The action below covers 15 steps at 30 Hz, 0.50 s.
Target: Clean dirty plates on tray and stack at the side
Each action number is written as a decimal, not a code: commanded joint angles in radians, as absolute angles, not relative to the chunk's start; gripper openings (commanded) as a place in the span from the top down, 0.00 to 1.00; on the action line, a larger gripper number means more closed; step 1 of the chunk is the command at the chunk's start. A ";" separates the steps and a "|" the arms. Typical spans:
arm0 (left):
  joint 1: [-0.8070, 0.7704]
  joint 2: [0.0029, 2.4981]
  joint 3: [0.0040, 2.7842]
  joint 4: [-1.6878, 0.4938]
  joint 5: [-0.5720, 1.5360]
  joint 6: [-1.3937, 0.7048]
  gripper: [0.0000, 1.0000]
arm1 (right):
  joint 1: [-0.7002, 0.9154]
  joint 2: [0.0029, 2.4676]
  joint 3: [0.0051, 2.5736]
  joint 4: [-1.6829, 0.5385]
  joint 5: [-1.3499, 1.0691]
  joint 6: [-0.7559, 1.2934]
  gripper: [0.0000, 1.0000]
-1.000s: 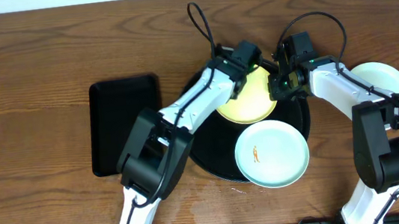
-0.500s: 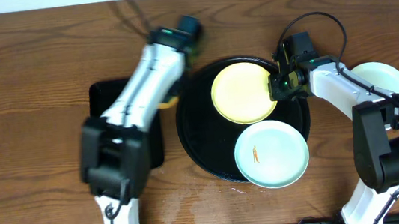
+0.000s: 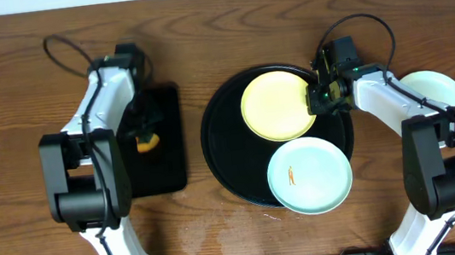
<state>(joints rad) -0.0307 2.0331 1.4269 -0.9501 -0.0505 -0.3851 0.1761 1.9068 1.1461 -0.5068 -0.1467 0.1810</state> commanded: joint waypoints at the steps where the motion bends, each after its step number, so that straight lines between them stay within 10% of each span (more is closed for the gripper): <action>1: -0.018 2.030 1.336 -0.866 0.022 -0.307 0.92 | 0.178 1.949 1.116 -0.535 -0.080 0.159 0.99; 6: -0.018 2.030 1.280 -0.797 0.015 -0.307 0.91 | 0.178 1.949 1.116 -0.534 -0.080 0.159 0.99; 11: -0.018 2.031 1.261 -0.770 0.015 -0.307 0.26 | 0.178 1.949 1.116 -0.512 -0.080 0.159 0.89; 13: -0.018 2.031 1.261 -0.760 0.015 -0.307 0.20 | 0.178 1.949 1.116 -0.479 -0.080 0.159 0.65; 14: -0.018 2.031 1.261 -0.761 0.015 -0.307 0.20 | 0.178 1.949 1.116 -0.466 -0.080 0.159 0.64; 15: -0.018 2.031 1.261 -0.762 0.015 -0.307 0.20 | 0.178 1.949 1.116 -0.459 -0.080 0.160 0.84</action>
<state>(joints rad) -0.0074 1.9865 1.2949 -0.7757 -0.0227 -0.3126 0.1761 1.9121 1.1416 -0.4706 -0.1345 0.1688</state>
